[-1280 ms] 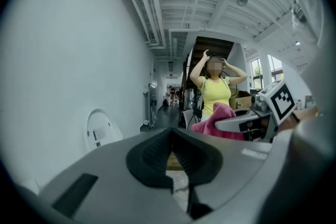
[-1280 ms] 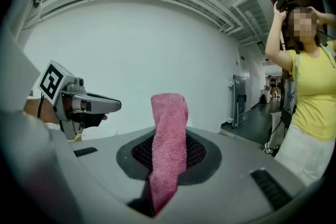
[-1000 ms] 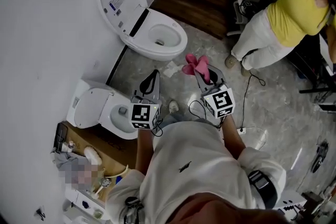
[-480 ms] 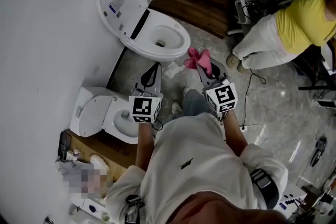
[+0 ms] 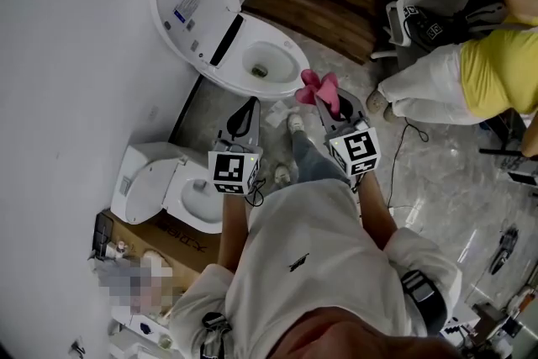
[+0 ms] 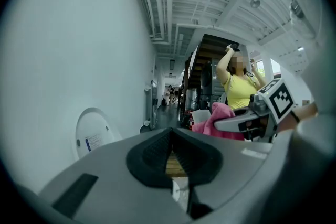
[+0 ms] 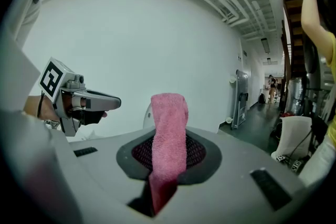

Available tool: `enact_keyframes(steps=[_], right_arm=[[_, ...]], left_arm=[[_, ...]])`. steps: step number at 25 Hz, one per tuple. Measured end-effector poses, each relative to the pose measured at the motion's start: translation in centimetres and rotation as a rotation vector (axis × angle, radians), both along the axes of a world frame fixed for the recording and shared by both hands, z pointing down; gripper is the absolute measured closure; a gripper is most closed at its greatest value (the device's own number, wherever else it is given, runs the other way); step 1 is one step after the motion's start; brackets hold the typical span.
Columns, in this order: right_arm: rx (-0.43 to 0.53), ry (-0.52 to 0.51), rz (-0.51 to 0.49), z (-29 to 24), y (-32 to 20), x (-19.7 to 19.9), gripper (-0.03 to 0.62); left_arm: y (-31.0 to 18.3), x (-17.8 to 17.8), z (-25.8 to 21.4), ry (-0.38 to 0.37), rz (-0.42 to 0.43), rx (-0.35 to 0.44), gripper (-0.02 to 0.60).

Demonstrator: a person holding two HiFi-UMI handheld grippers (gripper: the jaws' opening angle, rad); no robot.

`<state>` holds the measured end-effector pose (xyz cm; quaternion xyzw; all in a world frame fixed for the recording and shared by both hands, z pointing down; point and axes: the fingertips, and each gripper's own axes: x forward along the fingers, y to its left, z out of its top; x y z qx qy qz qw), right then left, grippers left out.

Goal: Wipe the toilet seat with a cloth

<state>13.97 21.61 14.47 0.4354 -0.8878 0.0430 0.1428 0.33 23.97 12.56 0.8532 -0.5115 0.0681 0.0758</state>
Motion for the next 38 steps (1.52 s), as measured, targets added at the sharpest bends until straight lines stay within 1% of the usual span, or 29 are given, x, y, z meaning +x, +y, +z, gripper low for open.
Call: enact_keyframes(steps=[3,7,12,15,19,23,27,32,35,38], right_arm=[[-0.024,-0.003,-0.024,1.5,-3.6,-0.2,0.542],[-0.078,-0.008,-0.087,4.6,-8.2,-1.3,0.542],[-0.170,-0.019,-0.194,9.6,-13.9,-4.0,0.542],[-0.225,-0.015,-0.254,13.3,-17.0,-5.9,0.542],[-0.285,0.016,-0.347,18.5,-19.7,-8.7,0.542],[-0.309,0.052,-0.444,23.4,-21.2,-11.5,0.542],[-0.327,0.087,-0.481,28.7,-22.7,-13.7,0.542],[-0.377,0.114,-0.471,36.0,-23.5,-16.2,0.542],[-0.410,0.147,-0.482,40.2,-23.1,-17.6,0.542],[-0.432,0.163,-0.489,44.1,-23.0,-19.0,0.542]], left_arm=[[-3.5,-0.1,1.7,0.002,-0.022,-0.017,0.571],[-8.1,-0.7,4.9,0.008,-0.082,-0.059,0.571],[-13.3,-2.5,10.1,0.000,-0.173,-0.132,0.571],[-16.1,-3.9,13.4,-0.023,-0.228,-0.159,0.571],[-18.1,-5.9,18.4,-0.027,-0.301,-0.223,0.571],[-18.8,-7.4,23.4,-0.029,-0.352,-0.288,0.571],[-19.6,-8.7,27.9,-0.026,-0.373,-0.329,0.571],[-19.8,-10.5,33.5,-0.015,-0.377,-0.369,0.571],[-20.0,-11.3,37.0,0.003,-0.362,-0.394,0.571],[-20.6,-12.0,40.9,0.000,-0.342,-0.417,0.571]])
